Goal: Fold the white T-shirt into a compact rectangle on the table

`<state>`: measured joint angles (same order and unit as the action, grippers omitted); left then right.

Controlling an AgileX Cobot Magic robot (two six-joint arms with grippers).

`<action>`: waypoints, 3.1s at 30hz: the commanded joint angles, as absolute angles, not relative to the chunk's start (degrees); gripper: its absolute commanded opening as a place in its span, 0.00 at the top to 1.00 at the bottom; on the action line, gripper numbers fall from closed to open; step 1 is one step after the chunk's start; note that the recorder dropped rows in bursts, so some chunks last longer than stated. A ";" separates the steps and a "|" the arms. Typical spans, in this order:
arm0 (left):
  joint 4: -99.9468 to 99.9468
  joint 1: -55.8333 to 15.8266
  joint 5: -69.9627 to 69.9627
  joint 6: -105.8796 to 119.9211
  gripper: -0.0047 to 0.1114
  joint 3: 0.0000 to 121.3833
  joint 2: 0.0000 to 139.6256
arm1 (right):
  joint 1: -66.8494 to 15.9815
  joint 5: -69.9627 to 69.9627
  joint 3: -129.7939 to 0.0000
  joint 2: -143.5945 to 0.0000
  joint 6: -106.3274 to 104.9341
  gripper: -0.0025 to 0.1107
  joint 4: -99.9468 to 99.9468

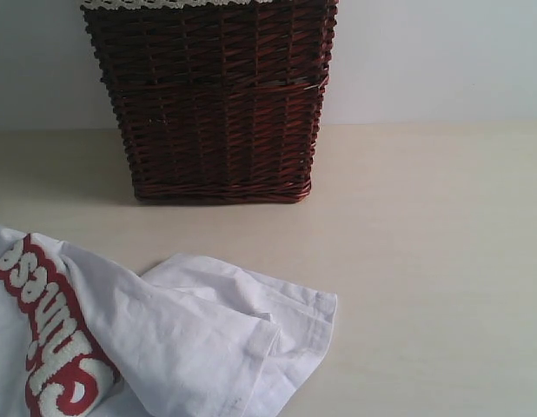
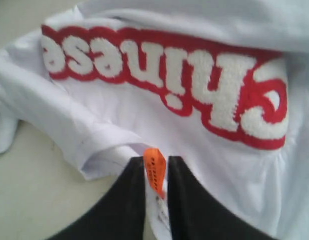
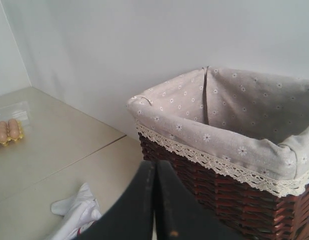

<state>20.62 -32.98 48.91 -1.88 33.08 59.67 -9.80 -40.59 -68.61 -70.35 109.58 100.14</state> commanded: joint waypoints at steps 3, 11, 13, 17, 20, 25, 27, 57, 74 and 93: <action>19.63 -33.11 47.05 -3.26 0.95 33.34 72.66 | -9.52 -40.47 -68.91 -70.06 109.62 0.98 99.95; 30.87 -30.97 50.46 -11.89 0.95 36.18 91.17 | -9.52 -40.61 -68.91 -70.06 109.62 0.98 99.95; 33.85 -28.90 55.83 -14.18 0.95 37.32 94.53 | -9.52 -40.61 -68.91 -70.06 109.62 0.98 99.95; 33.72 -23.16 58.07 -13.91 0.95 38.14 96.37 | -9.52 -40.51 -68.91 -70.06 109.62 0.98 99.95; 31.87 -18.62 57.39 -13.91 0.95 38.14 97.47 | -9.52 -40.51 -68.91 -70.06 109.62 0.98 99.95; 30.53 -16.59 56.56 -14.86 0.95 42.56 95.97 | -9.52 -40.74 -68.91 -70.06 109.62 0.98 99.95; 28.15 -16.59 56.45 -12.69 0.95 44.81 93.22 | -9.52 -40.74 -68.91 -70.06 109.62 0.98 99.95; 27.32 -15.96 53.00 -11.70 0.96 39.08 110.77 | -9.52 -41.42 -68.91 -70.06 109.62 0.98 99.95; 36.29 -5.31 56.94 -24.87 0.96 53.91 107.29 | -9.52 -41.80 -68.91 -70.06 109.50 0.98 99.95; 14.25 -3.73 20.51 -21.40 0.96 49.99 72.30 | -10.62 -50.96 -63.83 -83.72 106.35 0.66 99.95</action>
<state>22.80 -3.58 27.74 -27.02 52.38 75.72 -9.80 -49.95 -65.53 -81.70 110.35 100.14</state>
